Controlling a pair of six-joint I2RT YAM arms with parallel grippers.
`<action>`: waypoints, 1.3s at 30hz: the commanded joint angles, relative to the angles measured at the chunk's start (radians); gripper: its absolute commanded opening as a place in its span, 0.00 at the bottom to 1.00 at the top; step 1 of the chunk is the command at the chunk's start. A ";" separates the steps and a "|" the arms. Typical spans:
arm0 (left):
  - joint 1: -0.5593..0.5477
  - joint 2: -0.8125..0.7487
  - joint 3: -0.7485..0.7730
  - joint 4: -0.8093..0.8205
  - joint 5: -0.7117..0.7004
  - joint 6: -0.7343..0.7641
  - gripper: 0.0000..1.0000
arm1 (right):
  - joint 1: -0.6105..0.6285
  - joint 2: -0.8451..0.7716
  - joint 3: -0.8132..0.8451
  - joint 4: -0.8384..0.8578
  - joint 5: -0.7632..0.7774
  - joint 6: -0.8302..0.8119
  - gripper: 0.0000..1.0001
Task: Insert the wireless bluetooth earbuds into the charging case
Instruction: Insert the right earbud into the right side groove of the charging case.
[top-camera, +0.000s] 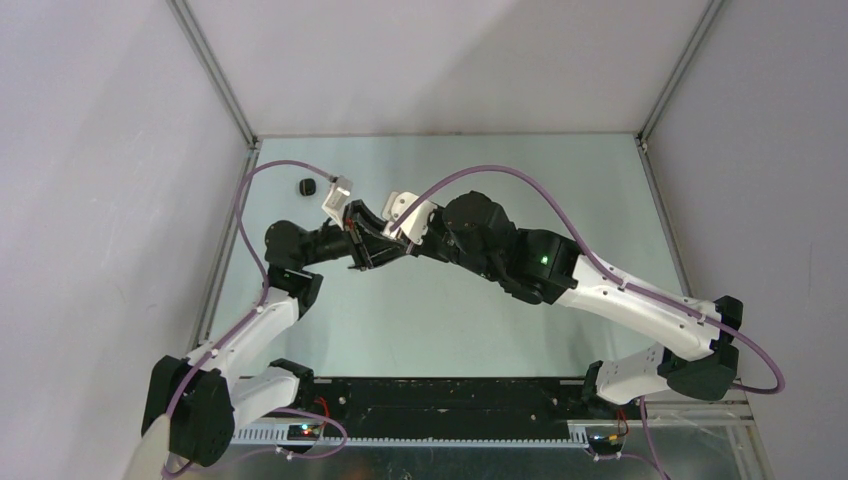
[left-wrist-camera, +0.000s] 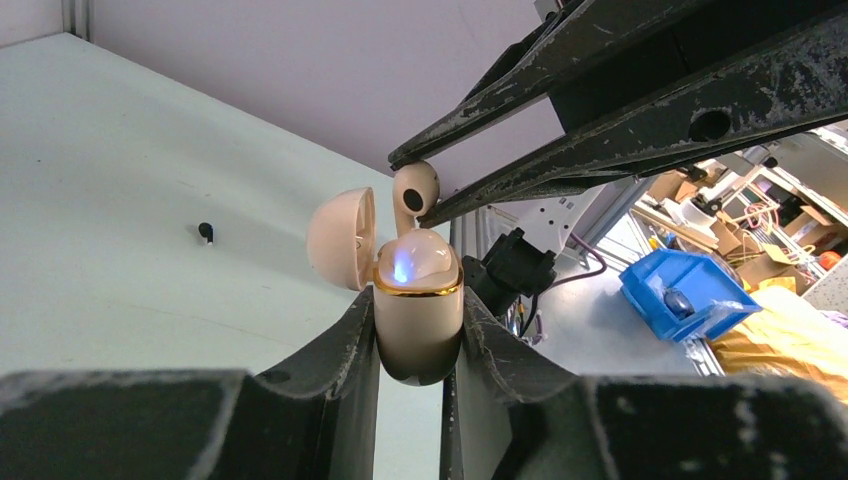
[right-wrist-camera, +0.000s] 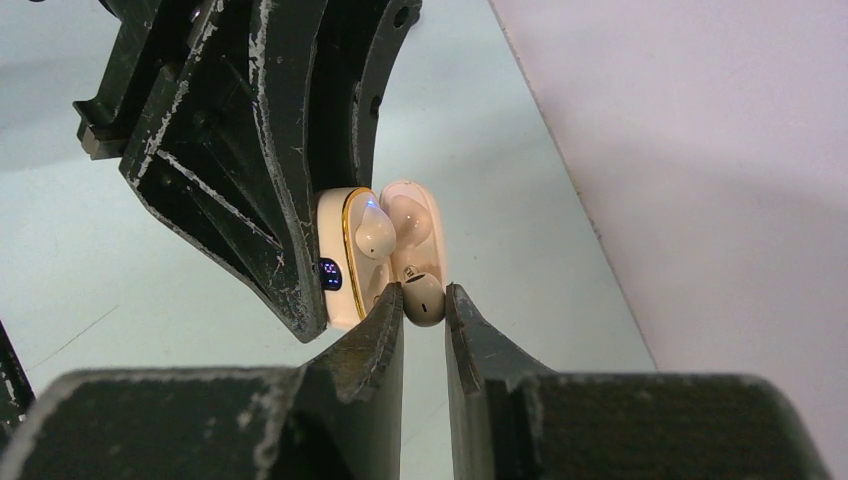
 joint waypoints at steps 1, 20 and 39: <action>-0.006 -0.036 0.049 0.071 0.009 0.022 0.03 | 0.011 -0.005 0.018 -0.016 -0.027 0.034 0.00; 0.007 -0.057 0.054 0.005 0.009 0.103 0.01 | 0.022 0.026 0.115 -0.116 -0.073 0.123 0.06; 0.028 -0.068 -0.013 0.186 -0.023 0.044 0.01 | 0.042 0.100 0.174 -0.123 -0.004 0.211 0.02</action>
